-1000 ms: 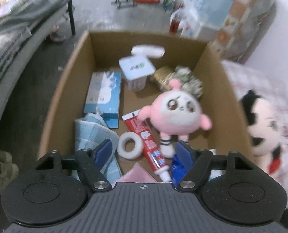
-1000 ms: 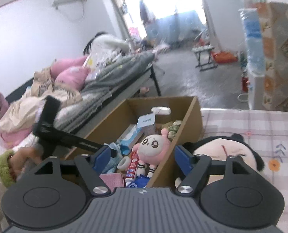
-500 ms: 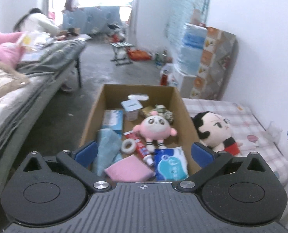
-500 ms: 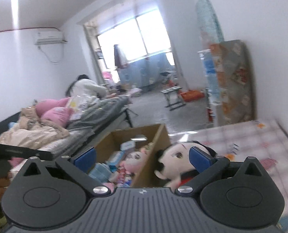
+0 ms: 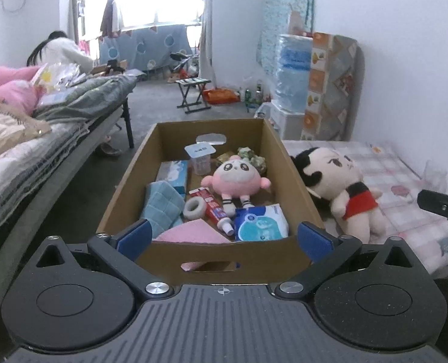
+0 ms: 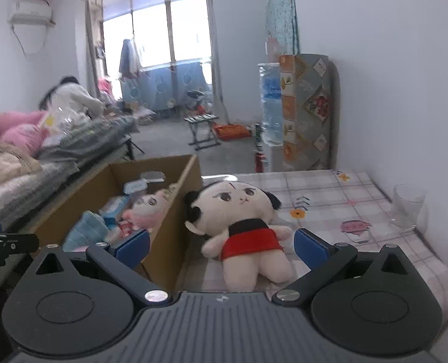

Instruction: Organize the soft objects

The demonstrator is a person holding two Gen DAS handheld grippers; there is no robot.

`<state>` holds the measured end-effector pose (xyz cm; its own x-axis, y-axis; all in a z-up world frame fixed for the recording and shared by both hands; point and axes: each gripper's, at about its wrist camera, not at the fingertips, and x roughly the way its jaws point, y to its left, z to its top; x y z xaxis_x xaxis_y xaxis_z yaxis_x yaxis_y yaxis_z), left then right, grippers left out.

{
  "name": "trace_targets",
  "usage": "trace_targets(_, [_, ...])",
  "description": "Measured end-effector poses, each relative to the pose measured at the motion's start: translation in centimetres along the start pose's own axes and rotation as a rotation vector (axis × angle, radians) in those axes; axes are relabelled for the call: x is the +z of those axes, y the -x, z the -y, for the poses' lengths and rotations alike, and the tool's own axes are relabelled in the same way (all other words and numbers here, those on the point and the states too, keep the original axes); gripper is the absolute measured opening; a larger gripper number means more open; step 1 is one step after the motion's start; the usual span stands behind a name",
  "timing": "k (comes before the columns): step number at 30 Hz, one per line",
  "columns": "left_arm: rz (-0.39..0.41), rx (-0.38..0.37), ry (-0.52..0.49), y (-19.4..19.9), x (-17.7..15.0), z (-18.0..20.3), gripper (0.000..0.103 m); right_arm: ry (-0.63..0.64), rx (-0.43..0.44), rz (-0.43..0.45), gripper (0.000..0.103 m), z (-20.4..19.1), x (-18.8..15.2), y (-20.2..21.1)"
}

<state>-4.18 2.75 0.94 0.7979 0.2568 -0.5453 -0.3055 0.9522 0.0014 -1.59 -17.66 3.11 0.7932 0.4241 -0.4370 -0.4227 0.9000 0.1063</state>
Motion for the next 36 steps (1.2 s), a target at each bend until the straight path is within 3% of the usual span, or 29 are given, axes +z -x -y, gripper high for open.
trace_targets(4, [-0.009, 0.044, 0.012, -0.5, 0.1, 0.9, 0.103, 0.054, -0.096, 0.006, 0.024, -1.4, 0.0, 0.3])
trace_targets(9, [0.001, 0.066, 0.048, -0.6, 0.7, 1.5, 0.103, 0.049, -0.149, 0.039, 0.024, -1.9, 0.9, 1.4])
trace_targets(14, [-0.025, 0.068, 0.043, -1.2, 0.3, 2.0, 0.103, 0.068, -0.13, 0.024, 0.024, -2.6, 1.0, 1.4])
trace_targets(21, [-0.093, 0.082, 0.052, -2.3, -0.7, 2.0, 0.103, -0.003, 0.012, -0.084, 0.024, -2.8, 0.6, -0.8])
trace_targets(36, [-0.156, 0.097, 0.104, -3.5, -0.6, 0.7, 0.103, 0.028, -0.029, -0.11, 0.024, -3.8, 0.7, -1.7])
